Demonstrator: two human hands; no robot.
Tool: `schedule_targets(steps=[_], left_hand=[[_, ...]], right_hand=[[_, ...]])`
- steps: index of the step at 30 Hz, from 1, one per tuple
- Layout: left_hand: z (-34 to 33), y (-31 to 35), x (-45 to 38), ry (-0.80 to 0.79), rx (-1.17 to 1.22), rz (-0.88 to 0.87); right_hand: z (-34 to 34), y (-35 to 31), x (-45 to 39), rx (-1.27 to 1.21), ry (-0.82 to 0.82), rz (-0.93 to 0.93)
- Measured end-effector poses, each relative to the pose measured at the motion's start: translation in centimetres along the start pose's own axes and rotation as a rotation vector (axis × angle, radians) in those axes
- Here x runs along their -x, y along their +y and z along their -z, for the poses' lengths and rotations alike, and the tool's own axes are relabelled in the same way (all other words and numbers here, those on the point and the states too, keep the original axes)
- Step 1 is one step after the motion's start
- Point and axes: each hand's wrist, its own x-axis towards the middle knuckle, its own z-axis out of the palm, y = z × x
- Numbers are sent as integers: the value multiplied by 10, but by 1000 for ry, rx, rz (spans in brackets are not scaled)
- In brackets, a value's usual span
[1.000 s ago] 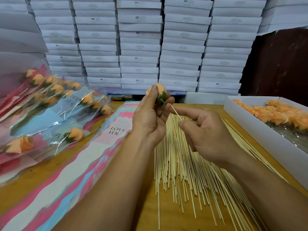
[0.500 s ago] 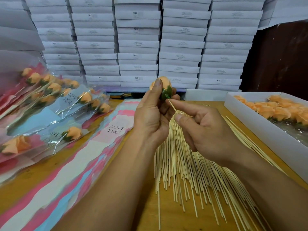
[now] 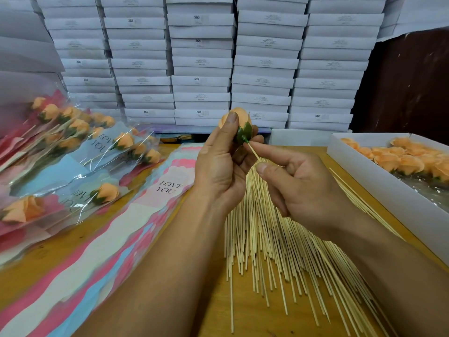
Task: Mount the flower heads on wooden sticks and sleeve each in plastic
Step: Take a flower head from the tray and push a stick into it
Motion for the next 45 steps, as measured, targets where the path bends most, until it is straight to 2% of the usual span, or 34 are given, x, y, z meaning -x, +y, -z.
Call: schedule_targets(steps=[11, 22, 26, 29, 33, 35, 39, 41, 45], left_hand=[[3, 0, -1, -24, -48, -11], [9, -9, -4, -9, -240, -28], [16, -16, -4, 57, -289, -5], [18, -28, -3, 136, -393, 13], [22, -36, -9, 236, -647, -13], [26, -32, -17, 304, -916, 4], [28, -4, -38, 143, -1457, 66], [35, 18, -47, 55, -1752, 29], [71, 52, -55, -5, -2266, -11]], right_hand=[[2, 5, -1, -25, -6, -10], [5, 10, -5, 26, 59, -50], [3, 18, -6, 147, 28, -160], [8, 25, -7, 67, -5, -315], [16, 30, -11, -24, 80, -498], [18, 33, -13, -8, 90, -566], [22, 37, -16, 14, 115, -632], [24, 37, -16, -9, 125, -650], [26, 38, -16, -77, 130, -657]])
